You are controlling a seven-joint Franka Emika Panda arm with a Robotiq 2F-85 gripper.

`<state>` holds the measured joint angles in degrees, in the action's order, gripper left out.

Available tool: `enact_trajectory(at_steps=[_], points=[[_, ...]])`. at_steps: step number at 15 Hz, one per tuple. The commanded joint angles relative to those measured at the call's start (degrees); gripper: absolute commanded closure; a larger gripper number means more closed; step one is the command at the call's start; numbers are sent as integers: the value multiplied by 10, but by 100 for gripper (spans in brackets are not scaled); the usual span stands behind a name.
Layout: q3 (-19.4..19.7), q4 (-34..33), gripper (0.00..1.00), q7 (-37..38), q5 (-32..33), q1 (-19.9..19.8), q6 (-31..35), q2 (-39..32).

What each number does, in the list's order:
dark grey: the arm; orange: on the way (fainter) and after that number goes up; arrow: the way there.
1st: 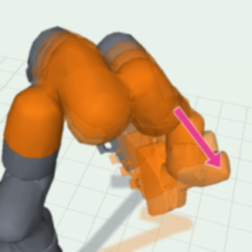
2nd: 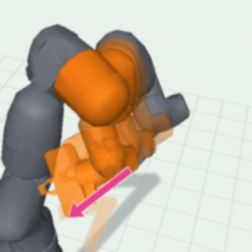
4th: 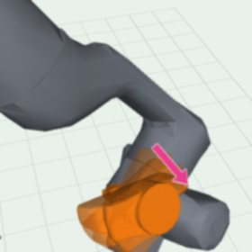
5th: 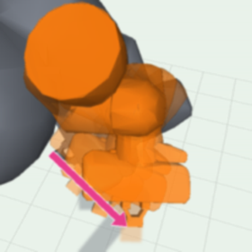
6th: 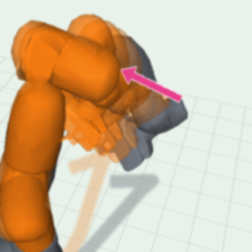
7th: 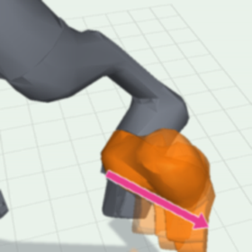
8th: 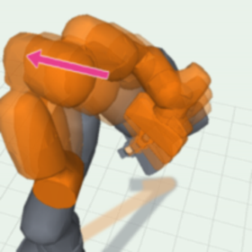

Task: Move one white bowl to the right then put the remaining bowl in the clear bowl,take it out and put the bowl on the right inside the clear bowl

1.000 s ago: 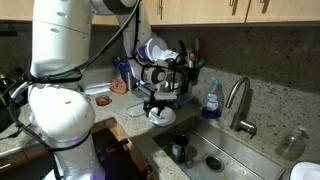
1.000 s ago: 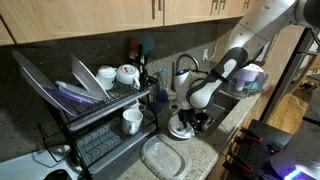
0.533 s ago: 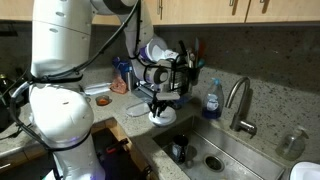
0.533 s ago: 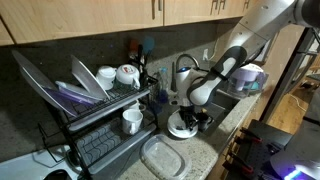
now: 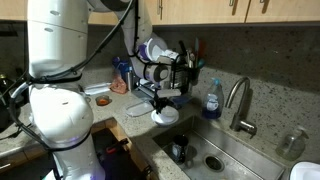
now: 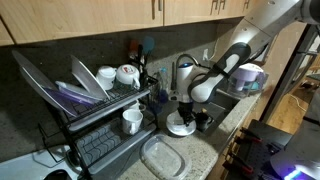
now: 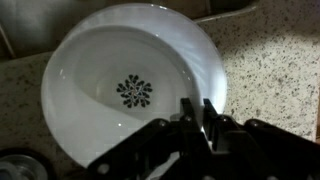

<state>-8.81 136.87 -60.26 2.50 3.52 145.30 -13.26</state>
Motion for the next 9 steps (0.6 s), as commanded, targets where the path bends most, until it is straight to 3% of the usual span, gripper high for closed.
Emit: enact_trajectory(at_steps=[1, 9], points=[[-12, 46, 95, 19, -3, 3, 26, 59], [-26, 96, 97, 64, 14, 51, 14, 162]])
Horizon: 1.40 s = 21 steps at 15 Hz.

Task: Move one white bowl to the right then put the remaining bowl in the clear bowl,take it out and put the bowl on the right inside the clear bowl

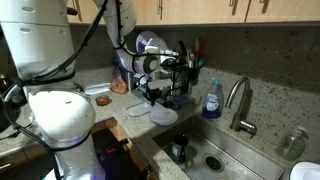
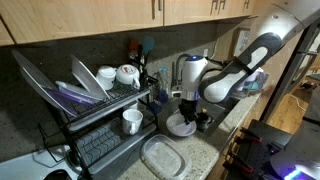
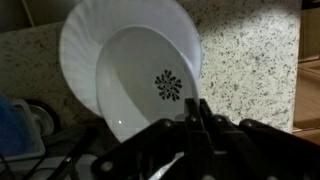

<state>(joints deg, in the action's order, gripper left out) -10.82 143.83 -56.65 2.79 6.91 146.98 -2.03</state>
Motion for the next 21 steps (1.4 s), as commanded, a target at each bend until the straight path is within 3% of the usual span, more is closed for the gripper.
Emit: enact_trajectory(at_steps=[1, 11, 21], points=[[-6, 25, 97, 35, 14, 22, -4, 51], [-20, 13, 98, 62, 34, 62, -3, 53], [-79, -8, 98, 100, 145, 119, 0, 51]])
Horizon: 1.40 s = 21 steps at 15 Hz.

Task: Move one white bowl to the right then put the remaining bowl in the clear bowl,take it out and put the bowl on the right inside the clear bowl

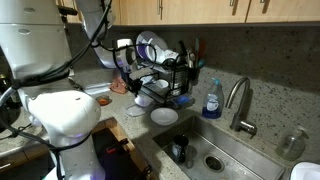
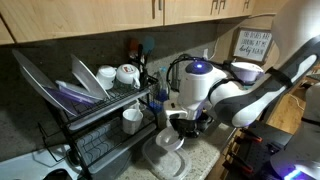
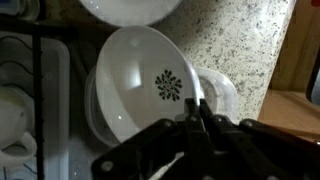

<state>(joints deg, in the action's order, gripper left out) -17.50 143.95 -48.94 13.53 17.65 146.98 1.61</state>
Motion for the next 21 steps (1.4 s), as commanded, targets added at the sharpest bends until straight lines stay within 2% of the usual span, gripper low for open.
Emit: enact_trajectory(at_steps=[1, 10, 21], points=[[-16, -12, 98, 23, 46, 16, 0, 15], [-46, -62, 98, 7, 66, 47, 5, -28], [-77, -140, 98, 17, 113, 83, -7, -124]])
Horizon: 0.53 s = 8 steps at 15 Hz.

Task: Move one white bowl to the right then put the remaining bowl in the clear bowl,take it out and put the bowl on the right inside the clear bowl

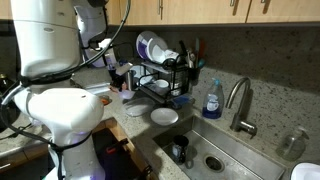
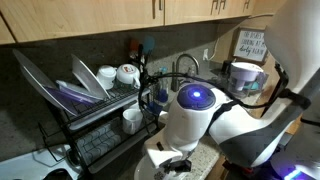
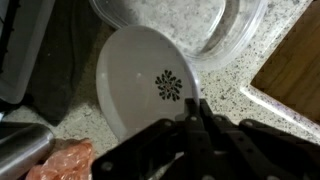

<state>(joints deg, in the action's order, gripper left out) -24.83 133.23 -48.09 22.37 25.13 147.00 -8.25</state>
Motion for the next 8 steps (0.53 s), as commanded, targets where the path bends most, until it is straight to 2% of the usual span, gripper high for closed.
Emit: enact_trajectory(at_steps=[1, 6, 7, 8], points=[[-3, -42, 98, 9, 31, 11, -8, -36], [5, -73, 99, 24, 57, 23, -10, -77], [-4, -53, 99, 3, 38, 13, -2, -69], [-4, -55, 95, 2, 38, 12, -2, -75]])
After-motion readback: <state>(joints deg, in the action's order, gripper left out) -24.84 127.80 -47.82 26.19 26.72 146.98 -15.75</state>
